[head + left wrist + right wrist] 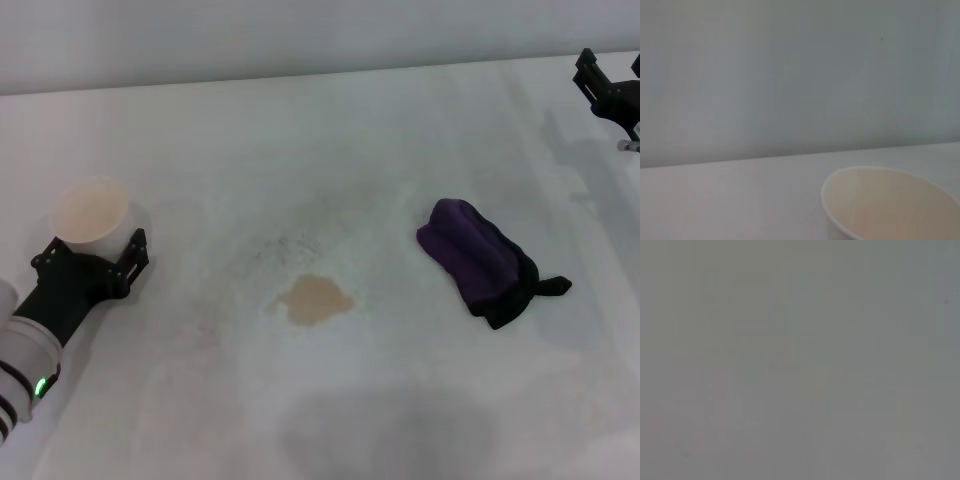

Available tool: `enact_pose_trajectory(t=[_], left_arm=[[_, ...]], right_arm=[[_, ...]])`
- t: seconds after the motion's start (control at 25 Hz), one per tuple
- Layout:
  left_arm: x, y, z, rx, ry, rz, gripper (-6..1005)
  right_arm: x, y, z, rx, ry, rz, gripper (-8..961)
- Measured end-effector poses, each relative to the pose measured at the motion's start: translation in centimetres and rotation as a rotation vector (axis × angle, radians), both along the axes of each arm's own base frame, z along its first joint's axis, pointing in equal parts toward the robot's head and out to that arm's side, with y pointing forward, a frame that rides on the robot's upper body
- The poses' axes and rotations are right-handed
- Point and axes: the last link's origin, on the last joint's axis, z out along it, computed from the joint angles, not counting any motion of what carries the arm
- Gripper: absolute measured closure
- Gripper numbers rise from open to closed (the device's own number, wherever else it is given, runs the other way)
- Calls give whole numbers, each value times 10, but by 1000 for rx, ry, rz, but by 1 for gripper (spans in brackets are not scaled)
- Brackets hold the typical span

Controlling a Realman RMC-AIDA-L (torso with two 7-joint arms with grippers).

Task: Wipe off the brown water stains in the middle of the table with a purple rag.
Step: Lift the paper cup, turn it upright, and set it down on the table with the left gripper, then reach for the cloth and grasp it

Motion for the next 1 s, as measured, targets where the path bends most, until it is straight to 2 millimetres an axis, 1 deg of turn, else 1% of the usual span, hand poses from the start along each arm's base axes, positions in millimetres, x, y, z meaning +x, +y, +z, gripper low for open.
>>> enact_pose_trajectory(t=[0.36,0.52,0.56,0.88,0.96,1.0], left_arm=[[2,-10,-6,-5,-53,25,288],[3,-20,-9,-1,-65,16,149],[2,-24,-10,2,-61,15,114],[-2,-56,-8,63,-72,0,113],[-4,-67,-7,83,-83,4,113],[-4,-78,-4,115,-107,5,113]], right_arm=[[5,-6,8,27,-16,5,147],[7,-8,9,30,-17,3,147],[7,-9,9,31,-17,4,147],[4,-10,5,19,-16,21,147],[1,-9,2,4,-21,34,147],[0,-8,0,-5,-25,41,148]])
